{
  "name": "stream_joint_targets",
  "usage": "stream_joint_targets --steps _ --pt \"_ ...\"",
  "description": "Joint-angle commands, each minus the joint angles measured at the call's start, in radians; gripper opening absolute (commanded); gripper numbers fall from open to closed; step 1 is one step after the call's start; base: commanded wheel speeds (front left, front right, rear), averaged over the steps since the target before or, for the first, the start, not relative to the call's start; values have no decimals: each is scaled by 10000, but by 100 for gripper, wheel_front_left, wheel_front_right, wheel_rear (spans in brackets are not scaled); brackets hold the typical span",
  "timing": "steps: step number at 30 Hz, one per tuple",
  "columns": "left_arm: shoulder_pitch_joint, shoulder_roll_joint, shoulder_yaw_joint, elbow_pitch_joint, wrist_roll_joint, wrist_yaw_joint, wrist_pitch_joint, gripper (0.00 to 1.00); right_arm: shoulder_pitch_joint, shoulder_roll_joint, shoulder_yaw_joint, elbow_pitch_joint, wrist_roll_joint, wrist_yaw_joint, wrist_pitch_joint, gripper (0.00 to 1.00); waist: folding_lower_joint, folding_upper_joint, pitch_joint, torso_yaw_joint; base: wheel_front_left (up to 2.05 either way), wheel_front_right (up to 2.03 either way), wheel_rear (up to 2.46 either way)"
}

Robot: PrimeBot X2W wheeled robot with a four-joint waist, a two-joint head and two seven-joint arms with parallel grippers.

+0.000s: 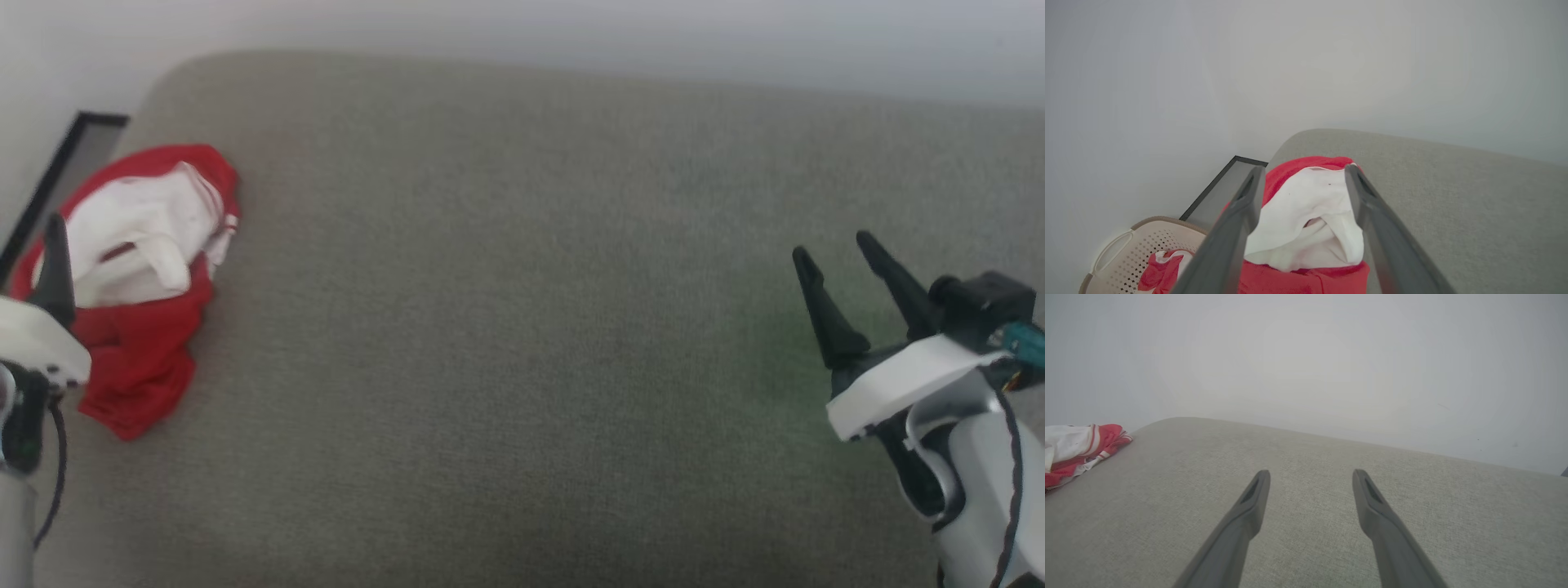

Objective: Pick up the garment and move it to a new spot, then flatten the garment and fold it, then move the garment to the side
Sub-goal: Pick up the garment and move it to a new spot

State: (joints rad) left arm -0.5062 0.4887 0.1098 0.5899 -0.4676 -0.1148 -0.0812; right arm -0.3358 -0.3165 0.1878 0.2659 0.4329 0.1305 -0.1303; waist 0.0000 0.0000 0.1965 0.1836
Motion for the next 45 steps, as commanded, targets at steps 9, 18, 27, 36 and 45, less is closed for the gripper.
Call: stream_joint_targets --steps 9,18,27,36,45 --pt "-2268 293 -309 2731 -265 -39 1196 100 -450 -302 -367 -1311 -478 4 631 100 0 0 2162 -542 0 0 0" --pt "-3800 -24 -701 5230 -397 97 2871 100 -444 -527 -891 -2690 -889 4 1408 100 0 0 3220 -554 0 0 0" --pt "-4451 -331 -838 6402 -455 257 2665 0 -314 -384 -1197 -3488 -1189 3 1976 100 0 0 3301 -380 0 0 0" --pt "-5166 560 -1084 6278 -198 -23 1195 0 27 -136 -1192 -3262 -1172 4 1780 100 0 0 2370 -141 0 0 0" --pt "-5947 1284 -2065 5676 353 -145 489 0 474 271 -1100 -2640 -1084 3 1279 100 0 0 994 185 0 0 0"
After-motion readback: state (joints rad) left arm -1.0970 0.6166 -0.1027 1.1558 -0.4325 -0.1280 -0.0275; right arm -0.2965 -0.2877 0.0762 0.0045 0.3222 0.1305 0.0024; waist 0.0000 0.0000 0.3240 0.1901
